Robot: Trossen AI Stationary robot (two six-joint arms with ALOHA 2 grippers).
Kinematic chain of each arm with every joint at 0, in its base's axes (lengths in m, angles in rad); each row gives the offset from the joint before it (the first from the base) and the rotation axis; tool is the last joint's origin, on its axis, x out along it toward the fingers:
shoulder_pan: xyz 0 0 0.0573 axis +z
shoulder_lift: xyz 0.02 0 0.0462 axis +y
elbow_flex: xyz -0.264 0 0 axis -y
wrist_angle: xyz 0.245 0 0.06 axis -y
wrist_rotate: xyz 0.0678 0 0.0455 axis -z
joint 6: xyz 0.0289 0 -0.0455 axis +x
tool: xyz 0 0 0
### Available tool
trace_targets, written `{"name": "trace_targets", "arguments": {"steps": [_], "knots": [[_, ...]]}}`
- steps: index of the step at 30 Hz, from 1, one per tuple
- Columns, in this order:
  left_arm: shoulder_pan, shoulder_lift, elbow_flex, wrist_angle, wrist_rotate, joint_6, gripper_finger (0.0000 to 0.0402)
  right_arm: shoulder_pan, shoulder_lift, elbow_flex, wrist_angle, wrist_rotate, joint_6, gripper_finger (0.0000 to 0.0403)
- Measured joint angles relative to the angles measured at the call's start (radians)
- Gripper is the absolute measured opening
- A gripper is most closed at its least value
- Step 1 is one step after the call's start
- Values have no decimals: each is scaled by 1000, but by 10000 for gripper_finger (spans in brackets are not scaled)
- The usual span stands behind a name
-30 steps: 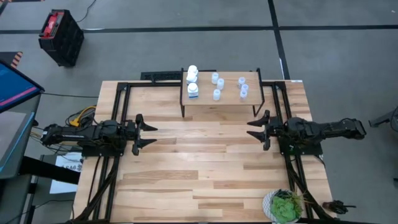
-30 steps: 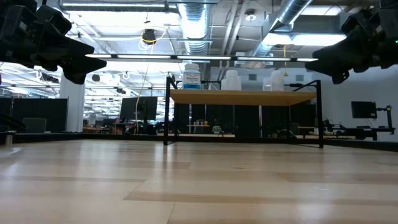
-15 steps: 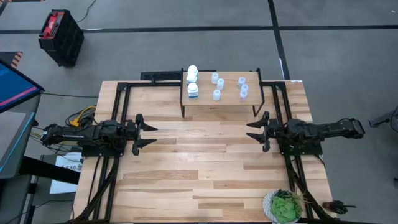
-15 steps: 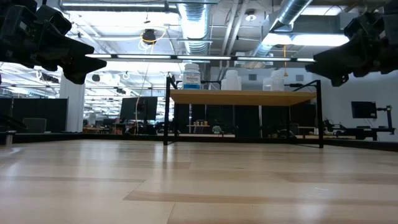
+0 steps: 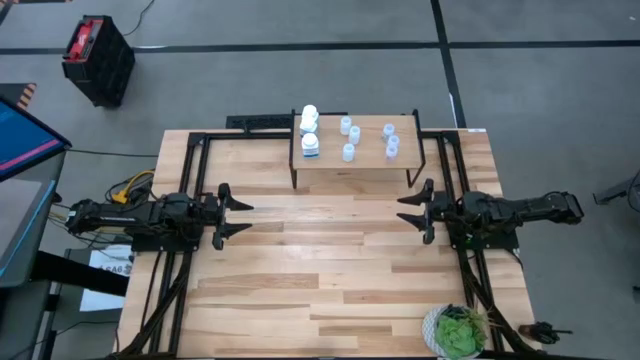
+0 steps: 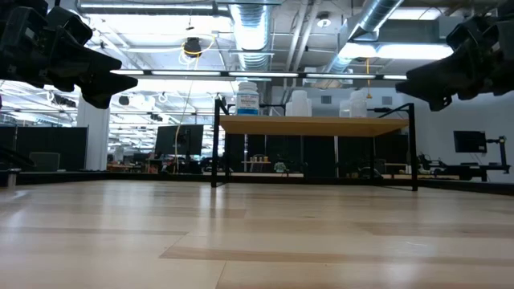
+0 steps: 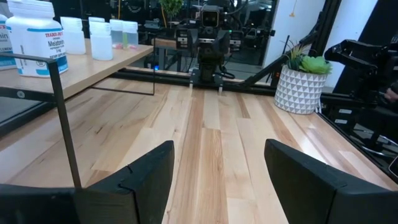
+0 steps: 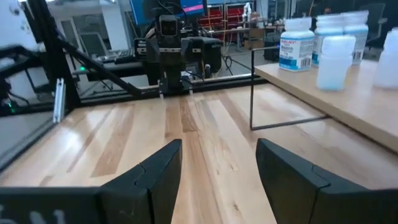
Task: Pick and place medicine bottles onto shelf by color
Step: Return to Home Position
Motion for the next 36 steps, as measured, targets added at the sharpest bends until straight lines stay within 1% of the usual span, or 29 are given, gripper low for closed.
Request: {"name": "trace_targets", "arguments": {"steps": [5, 11, 15, 18, 22, 25, 31, 36], "knots": [[0, 0, 0, 0, 0, 0, 238, 0, 0, 0, 0, 1, 86, 230], [0, 0, 0, 0, 0, 8, 238, 0, 0, 0, -1, 1, 90, 230], [0, 0, 0, 4, -23, 165, 238, 0, 0, -1, -3, 2, 90, 230], [0, 0, 0, 4, -23, 213, 238, 0, 0, -1, -3, 3, 90, 230], [0, 0, 0, 3, -18, 215, 238, 0, 0, -2, -3, 3, 90, 230], [0, 17, 0, -4, 29, 212, 238, 0, 0, -2, -4, 3, 91, 230], [-3, 64, 0, -4, 25, 150, 238, 0, 0, -2, -4, 3, 91, 230], [-3, 78, 0, -4, 25, 117, 238, 0, 0, -2, -4, 3, 91, 230]]}}
